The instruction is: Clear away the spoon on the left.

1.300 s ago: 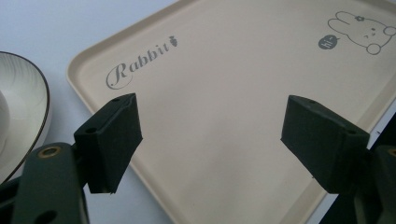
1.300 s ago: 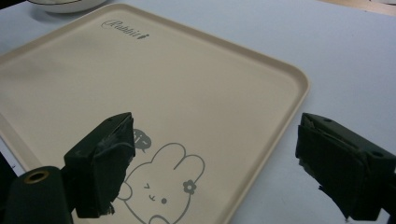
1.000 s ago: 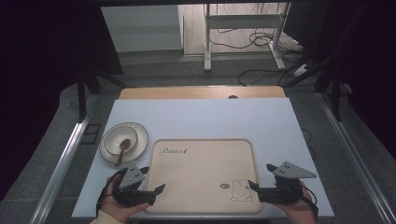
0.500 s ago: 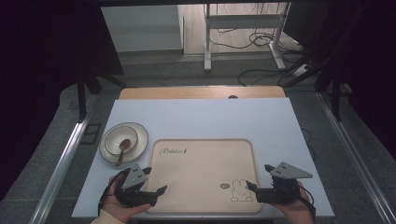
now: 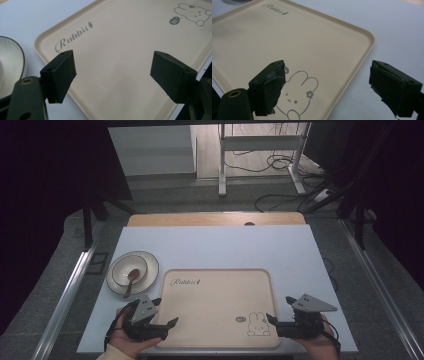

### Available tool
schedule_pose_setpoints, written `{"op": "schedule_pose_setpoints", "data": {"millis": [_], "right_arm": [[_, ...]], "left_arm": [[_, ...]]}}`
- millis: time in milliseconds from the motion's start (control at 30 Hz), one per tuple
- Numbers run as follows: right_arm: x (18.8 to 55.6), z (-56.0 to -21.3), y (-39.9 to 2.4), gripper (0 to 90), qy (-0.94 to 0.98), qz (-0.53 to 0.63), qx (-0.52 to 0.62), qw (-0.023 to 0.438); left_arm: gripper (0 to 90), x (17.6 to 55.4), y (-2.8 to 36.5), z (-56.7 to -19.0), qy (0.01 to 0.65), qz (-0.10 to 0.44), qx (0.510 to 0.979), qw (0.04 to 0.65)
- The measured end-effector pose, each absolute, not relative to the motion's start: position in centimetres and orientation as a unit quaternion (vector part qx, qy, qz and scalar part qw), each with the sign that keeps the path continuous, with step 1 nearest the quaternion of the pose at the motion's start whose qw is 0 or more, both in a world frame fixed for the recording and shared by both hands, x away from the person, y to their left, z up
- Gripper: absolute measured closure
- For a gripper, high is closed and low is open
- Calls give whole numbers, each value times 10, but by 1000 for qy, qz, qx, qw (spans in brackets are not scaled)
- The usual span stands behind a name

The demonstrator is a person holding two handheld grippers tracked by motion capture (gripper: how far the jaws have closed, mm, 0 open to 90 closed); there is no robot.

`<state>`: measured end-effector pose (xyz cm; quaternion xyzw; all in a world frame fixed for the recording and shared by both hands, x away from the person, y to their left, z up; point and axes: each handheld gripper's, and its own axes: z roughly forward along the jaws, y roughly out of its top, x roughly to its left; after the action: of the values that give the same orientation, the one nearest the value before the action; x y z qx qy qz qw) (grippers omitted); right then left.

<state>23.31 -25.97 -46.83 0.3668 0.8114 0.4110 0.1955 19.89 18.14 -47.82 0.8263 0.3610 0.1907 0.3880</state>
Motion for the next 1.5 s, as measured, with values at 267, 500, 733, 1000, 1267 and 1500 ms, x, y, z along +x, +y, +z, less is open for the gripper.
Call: {"op": "schedule_pose_setpoints", "data": {"millis": [267, 500, 733, 1000, 1267, 1500], "right_arm": [[233, -468, -259, 140, 812, 414, 364, 191], [236, -470, -261, 140, 813, 414, 364, 188], [237, -469, -262, 141, 814, 414, 361, 191], [237, -470, -261, 141, 813, 412, 363, 194], [237, -471, -261, 141, 813, 408, 367, 193], [235, -467, -262, 141, 809, 412, 368, 200]], "left_arm": [[225, 196, 180, -474, 354, 194, 825, 395], [223, 199, 184, -468, 362, 202, 819, 396], [207, 201, 191, -459, 377, 217, 805, 403], [195, 202, 202, -439, 375, 239, 798, 406], [192, 203, 211, -429, 377, 249, 793, 409], [189, 198, 216, -419, 375, 259, 790, 410]]}}
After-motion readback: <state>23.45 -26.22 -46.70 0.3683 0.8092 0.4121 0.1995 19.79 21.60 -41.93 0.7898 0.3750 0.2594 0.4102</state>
